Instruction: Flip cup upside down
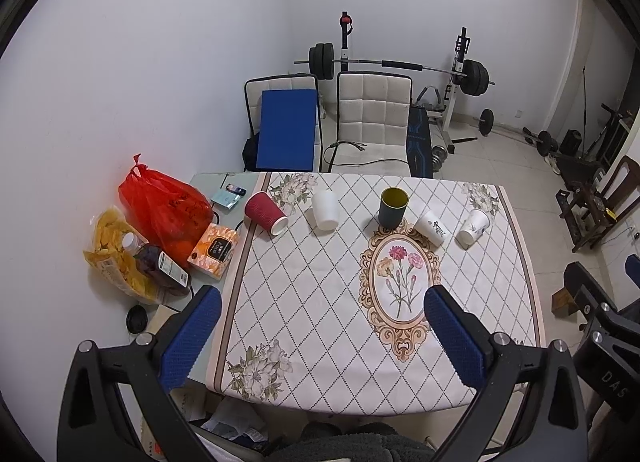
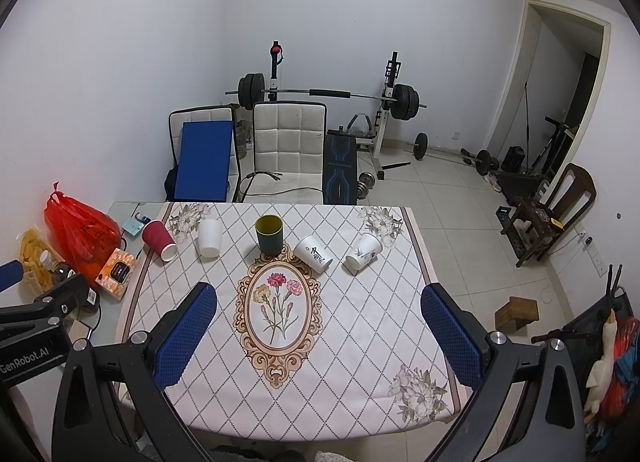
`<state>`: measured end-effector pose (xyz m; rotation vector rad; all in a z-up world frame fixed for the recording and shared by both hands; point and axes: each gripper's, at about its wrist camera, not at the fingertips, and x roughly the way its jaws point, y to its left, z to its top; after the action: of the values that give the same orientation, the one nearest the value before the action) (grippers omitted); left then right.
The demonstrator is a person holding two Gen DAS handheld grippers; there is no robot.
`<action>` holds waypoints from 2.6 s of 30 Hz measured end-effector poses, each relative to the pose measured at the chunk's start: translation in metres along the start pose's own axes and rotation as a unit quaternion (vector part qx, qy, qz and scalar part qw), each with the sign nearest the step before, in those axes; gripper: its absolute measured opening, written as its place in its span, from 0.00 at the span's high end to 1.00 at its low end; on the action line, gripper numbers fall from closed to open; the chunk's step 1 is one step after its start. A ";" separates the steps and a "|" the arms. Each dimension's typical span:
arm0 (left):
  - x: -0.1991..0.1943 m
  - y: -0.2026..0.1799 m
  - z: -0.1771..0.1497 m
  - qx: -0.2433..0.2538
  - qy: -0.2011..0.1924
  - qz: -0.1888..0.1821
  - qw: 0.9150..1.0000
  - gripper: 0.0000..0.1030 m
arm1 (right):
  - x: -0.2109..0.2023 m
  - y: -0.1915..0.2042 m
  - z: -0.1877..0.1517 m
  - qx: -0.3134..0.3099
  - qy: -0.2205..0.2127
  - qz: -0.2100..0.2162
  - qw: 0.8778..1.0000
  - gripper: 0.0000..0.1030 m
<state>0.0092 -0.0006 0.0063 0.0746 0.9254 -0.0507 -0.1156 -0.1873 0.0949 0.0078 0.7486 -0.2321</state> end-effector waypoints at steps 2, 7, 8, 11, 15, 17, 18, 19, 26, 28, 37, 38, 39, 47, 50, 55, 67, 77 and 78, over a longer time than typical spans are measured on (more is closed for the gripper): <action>0.000 0.000 0.000 0.000 0.000 0.000 1.000 0.00 | 0.000 0.000 0.000 0.000 0.000 0.001 1.000 0.00; 0.001 0.000 0.000 0.000 -0.002 0.001 1.000 0.00 | 0.002 0.001 0.005 0.001 -0.001 0.001 1.000 0.00; 0.001 0.000 0.000 0.000 -0.002 0.000 1.000 0.00 | 0.002 0.001 0.005 0.000 -0.001 0.001 1.000 0.00; 0.002 0.001 0.001 -0.001 -0.002 0.000 1.000 0.00 | 0.003 0.003 0.011 0.001 -0.002 0.002 1.000 0.00; 0.002 0.001 0.002 -0.001 -0.003 0.000 1.000 0.00 | 0.003 0.002 0.012 0.001 -0.002 0.002 1.000 0.00; 0.003 0.000 0.003 -0.002 -0.003 -0.001 1.000 0.00 | 0.003 0.003 0.016 0.000 -0.003 0.002 1.000 0.00; 0.003 0.000 0.003 0.000 -0.003 0.000 1.000 0.00 | 0.003 0.003 0.019 0.001 -0.005 0.003 1.000 0.00; 0.003 0.001 0.003 0.000 -0.003 0.000 1.000 0.00 | 0.003 0.005 0.023 0.000 -0.005 0.004 1.000 0.00; 0.003 0.003 0.010 -0.004 -0.006 0.001 1.000 0.00 | 0.003 0.007 0.039 0.001 -0.007 0.005 1.000 0.00; 0.003 0.004 0.012 -0.005 -0.008 0.000 1.000 0.00 | 0.003 0.007 0.039 0.001 -0.008 0.004 1.000 0.00; 0.003 0.002 0.009 -0.003 -0.008 0.002 1.000 0.00 | 0.002 0.007 0.039 0.001 -0.008 0.005 1.000 0.00; 0.003 0.003 0.010 -0.004 -0.008 0.002 1.000 0.00 | 0.002 0.007 0.038 0.002 -0.008 0.005 1.000 0.00; 0.003 0.002 0.009 -0.004 -0.008 0.002 1.000 0.00 | 0.002 0.006 0.038 0.001 -0.009 0.005 1.000 0.00; 0.003 0.002 0.008 -0.003 -0.009 0.001 1.000 0.00 | 0.003 0.008 0.039 0.003 -0.009 0.005 1.000 0.00; 0.003 0.002 0.007 -0.003 -0.009 0.001 1.000 0.00 | 0.003 0.007 0.039 0.003 -0.009 0.006 1.000 0.00; -0.001 -0.004 0.007 -0.004 -0.011 0.001 1.000 0.00 | 0.005 0.009 0.046 0.004 -0.010 0.007 1.000 0.00; 0.067 -0.003 0.009 -0.024 0.033 0.048 0.998 0.00 | 0.057 0.017 0.039 -0.010 0.046 0.034 0.998 0.00; 0.213 0.040 0.016 -0.032 0.150 0.097 0.983 0.00 | 0.219 0.060 -0.010 -0.019 0.171 0.049 0.984 0.00; 0.227 0.046 0.017 -0.032 0.158 0.097 0.982 0.00 | 0.236 0.063 -0.015 -0.016 0.183 0.050 0.982 0.00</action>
<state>0.1628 0.0410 -0.1629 0.1156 1.2328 0.1753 0.0550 -0.1728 -0.0808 0.0575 1.1153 -0.1235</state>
